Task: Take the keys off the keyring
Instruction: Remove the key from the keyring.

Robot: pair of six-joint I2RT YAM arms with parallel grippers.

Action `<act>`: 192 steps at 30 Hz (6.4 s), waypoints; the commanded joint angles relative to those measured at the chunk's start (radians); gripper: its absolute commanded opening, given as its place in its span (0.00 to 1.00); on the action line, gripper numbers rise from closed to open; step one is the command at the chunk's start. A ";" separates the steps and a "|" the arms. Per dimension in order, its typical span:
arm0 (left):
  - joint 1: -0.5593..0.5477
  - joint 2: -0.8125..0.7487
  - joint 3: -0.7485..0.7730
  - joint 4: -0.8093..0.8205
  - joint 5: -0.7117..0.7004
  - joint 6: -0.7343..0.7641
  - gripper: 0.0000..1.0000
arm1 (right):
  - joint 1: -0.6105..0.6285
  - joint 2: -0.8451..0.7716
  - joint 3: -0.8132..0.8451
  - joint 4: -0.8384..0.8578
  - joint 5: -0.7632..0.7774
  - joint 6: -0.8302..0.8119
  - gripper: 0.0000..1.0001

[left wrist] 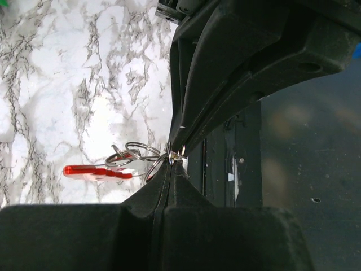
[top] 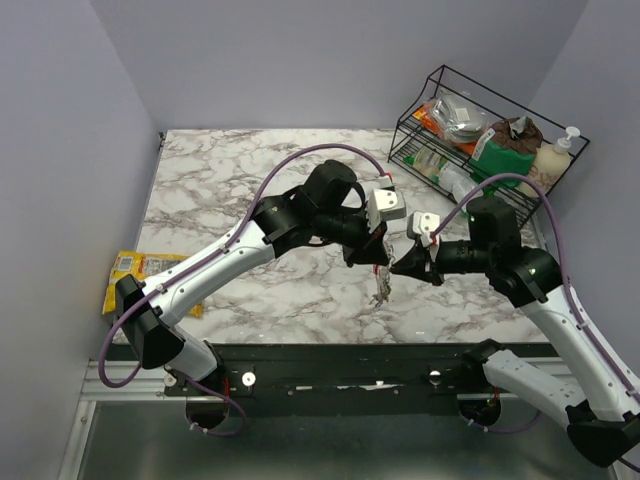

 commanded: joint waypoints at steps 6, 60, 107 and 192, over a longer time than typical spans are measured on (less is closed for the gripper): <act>0.006 -0.019 0.005 0.049 0.039 -0.011 0.00 | 0.014 -0.022 0.002 -0.012 0.022 -0.007 0.01; 0.007 -0.039 -0.001 0.045 0.020 0.004 0.61 | 0.014 -0.042 0.137 -0.068 0.107 0.012 0.01; -0.005 -0.053 0.037 0.003 0.095 0.027 0.63 | -0.011 -0.017 0.165 -0.042 0.038 0.084 0.01; 0.036 -0.006 -0.032 0.087 0.270 -0.048 0.59 | -0.035 -0.011 0.146 0.019 0.064 0.121 0.02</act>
